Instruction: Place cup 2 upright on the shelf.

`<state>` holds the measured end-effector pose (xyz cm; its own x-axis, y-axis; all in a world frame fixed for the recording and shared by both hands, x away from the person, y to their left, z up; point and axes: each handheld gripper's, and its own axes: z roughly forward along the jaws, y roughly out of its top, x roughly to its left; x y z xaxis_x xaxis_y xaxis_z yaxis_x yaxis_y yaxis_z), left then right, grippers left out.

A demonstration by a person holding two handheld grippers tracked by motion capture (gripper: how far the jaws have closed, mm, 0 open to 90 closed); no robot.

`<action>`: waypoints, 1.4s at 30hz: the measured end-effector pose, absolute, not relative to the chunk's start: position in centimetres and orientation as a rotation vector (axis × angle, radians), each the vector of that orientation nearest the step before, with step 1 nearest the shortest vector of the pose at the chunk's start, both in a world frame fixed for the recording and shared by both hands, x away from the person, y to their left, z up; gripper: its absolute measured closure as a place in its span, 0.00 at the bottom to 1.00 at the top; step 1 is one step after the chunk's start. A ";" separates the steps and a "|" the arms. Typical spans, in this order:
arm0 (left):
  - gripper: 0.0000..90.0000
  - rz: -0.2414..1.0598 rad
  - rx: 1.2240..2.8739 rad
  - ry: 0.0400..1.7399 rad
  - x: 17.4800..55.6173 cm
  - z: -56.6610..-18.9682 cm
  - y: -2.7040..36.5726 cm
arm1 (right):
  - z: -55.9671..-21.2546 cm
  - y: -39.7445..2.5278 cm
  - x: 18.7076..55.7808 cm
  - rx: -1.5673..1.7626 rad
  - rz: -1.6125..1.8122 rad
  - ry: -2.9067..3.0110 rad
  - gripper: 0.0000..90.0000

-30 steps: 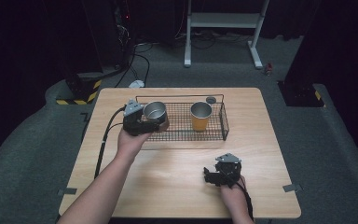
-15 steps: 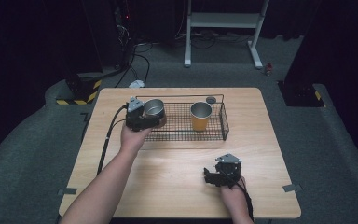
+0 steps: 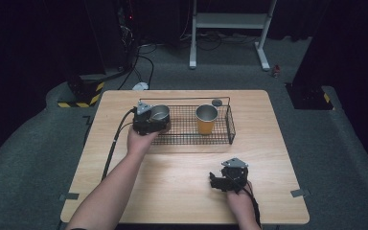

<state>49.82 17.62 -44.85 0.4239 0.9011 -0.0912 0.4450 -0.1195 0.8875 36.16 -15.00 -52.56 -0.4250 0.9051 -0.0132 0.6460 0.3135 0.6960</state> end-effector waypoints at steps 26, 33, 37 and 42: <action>0.21 0.559 1.922 1.276 51.1 -46.8 15.5 | -52.6 -15.0 36.1 1.377 0.875 2.186 0.10; 0.21 0.569 1.964 1.270 51.2 -47.0 15.2 | -52.6 -15.0 36.1 1.377 0.875 2.186 0.10; 0.21 0.570 1.958 1.275 51.2 -47.0 15.1 | -52.6 -15.0 36.1 1.377 0.874 2.185 0.10; 0.21 0.567 1.962 1.279 51.3 -47.1 15.3 | -52.6 -15.0 36.1 1.376 0.875 2.186 0.10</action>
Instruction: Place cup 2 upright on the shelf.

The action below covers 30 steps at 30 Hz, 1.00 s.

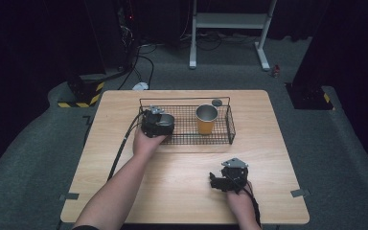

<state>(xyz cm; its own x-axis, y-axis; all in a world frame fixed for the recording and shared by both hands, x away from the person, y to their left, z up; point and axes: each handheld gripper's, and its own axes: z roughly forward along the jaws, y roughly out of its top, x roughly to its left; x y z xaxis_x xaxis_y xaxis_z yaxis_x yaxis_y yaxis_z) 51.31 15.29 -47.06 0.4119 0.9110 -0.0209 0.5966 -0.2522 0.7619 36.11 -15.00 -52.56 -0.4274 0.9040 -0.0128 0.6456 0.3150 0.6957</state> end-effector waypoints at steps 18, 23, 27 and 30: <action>0.17 0.549 2.008 1.293 51.1 -47.1 15.8 | -52.6 -15.0 36.1 1.377 0.874 2.185 0.10; 0.16 0.540 2.012 1.302 51.2 -47.0 15.8 | -52.6 -15.0 36.1 1.377 0.874 2.185 0.10; 0.16 0.548 2.023 1.295 51.1 -46.9 15.7 | -52.6 -15.0 36.1 1.376 0.875 2.186 0.10; 0.14 0.541 2.011 1.300 51.1 -46.8 15.7 | -52.6 -15.0 36.1 1.375 0.875 2.187 0.10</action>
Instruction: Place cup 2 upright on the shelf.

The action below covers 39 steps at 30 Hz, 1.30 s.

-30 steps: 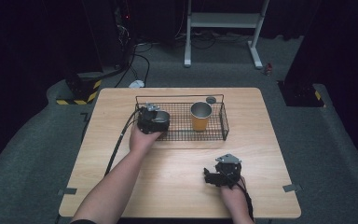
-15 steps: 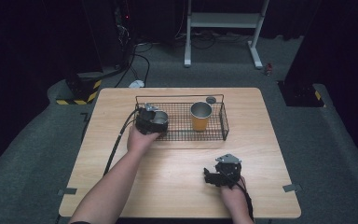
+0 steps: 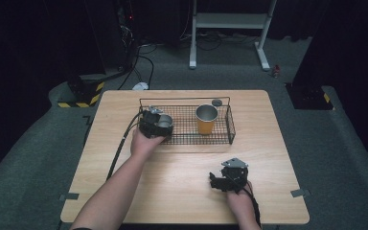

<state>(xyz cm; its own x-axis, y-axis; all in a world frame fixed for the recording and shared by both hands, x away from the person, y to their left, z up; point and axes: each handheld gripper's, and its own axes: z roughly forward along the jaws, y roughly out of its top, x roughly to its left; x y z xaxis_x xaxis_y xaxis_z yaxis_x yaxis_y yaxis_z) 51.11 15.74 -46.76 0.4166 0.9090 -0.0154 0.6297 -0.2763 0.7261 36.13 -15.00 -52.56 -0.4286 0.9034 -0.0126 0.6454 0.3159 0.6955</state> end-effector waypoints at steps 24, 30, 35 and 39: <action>0.15 0.562 1.974 1.322 52.1 -46.2 15.9 | -52.6 -15.0 36.2 1.373 0.877 2.187 0.10; 0.14 0.544 1.986 1.330 52.1 -46.1 15.8 | -52.6 -15.0 36.1 1.373 0.875 2.188 0.10; 0.10 0.570 1.978 1.313 51.8 -45.9 15.8 | -52.6 -15.0 36.1 1.373 0.876 2.188 0.10; 0.02 0.579 1.968 1.322 51.9 -45.6 15.7 | -52.6 -15.0 36.1 1.375 0.876 2.188 0.10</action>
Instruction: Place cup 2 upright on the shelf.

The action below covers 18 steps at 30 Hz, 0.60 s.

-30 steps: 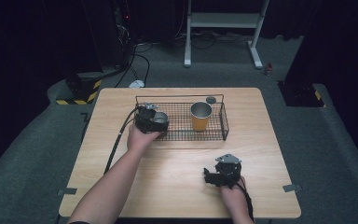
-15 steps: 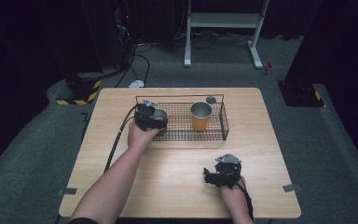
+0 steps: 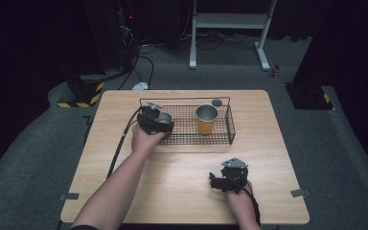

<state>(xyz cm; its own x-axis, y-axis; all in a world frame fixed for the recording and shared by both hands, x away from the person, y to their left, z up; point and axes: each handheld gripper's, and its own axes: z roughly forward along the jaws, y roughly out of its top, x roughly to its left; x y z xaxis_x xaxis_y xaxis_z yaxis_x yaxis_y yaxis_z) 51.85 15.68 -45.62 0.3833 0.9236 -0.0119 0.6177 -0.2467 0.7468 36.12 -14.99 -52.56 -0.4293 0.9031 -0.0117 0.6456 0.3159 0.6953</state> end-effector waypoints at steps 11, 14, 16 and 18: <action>0.00 0.586 1.933 1.268 51.1 -44.4 15.7 | -52.6 -15.0 36.1 1.376 0.876 2.188 0.10; 0.00 0.583 1.924 1.257 50.8 -44.0 15.8 | -52.6 -15.0 36.1 1.376 0.876 2.188 0.10; 0.00 0.578 1.914 1.252 50.5 -43.6 16.0 | -52.6 -15.0 36.1 1.373 0.876 2.189 0.10; 0.00 0.580 1.911 1.244 50.3 -43.4 16.2 | -52.6 -15.0 36.1 1.375 0.876 2.188 0.10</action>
<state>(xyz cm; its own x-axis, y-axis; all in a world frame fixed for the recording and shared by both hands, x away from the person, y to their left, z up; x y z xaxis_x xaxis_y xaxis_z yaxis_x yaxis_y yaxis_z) 50.28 16.17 -43.42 0.4201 0.9069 -0.0334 0.5570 -0.2286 0.7984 36.12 -14.99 -52.56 -0.4294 0.9030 -0.0116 0.6456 0.3159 0.6953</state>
